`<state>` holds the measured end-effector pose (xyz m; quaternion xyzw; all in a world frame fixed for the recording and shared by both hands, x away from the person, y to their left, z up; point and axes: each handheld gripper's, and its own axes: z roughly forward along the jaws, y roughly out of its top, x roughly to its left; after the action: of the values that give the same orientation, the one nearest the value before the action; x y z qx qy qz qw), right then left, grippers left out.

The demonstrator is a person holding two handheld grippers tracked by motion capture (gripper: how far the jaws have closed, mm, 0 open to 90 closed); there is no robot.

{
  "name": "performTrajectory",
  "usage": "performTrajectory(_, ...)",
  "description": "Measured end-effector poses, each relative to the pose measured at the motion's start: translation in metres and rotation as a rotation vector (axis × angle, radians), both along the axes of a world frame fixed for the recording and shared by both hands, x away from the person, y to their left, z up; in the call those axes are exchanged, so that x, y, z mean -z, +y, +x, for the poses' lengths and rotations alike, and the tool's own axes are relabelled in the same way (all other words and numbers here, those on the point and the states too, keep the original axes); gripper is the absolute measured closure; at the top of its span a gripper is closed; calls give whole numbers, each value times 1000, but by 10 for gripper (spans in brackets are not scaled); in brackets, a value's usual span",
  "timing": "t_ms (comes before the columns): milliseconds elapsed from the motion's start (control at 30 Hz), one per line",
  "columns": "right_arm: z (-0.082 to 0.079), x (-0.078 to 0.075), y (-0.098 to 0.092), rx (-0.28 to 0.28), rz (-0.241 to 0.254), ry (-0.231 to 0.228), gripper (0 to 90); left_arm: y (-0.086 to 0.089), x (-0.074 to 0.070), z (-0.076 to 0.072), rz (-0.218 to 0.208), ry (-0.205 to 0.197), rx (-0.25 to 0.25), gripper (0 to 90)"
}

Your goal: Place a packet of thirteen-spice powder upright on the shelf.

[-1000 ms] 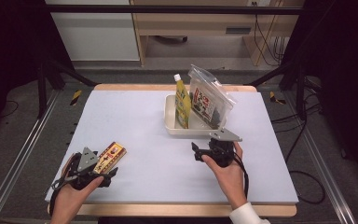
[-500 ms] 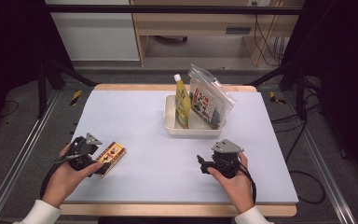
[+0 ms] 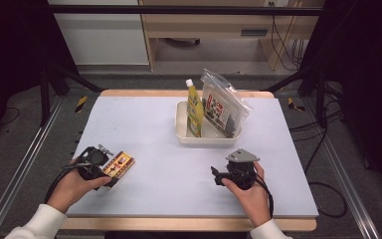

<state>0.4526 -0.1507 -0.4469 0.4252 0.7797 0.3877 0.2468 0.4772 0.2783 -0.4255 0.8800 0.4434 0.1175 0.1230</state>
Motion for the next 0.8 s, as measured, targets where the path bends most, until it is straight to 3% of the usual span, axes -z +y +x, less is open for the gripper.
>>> performTrajectory(300,1,1,-1,-2,0,11,158,-1,12,5,26,47,20,219)
performTrajectory(533,0,1,1,-10,-1,14,158,2,16,7,31,46,18,292)
performTrajectory(800,0,1,2,-13,1,13,158,2,18,6,24,36,17,299)
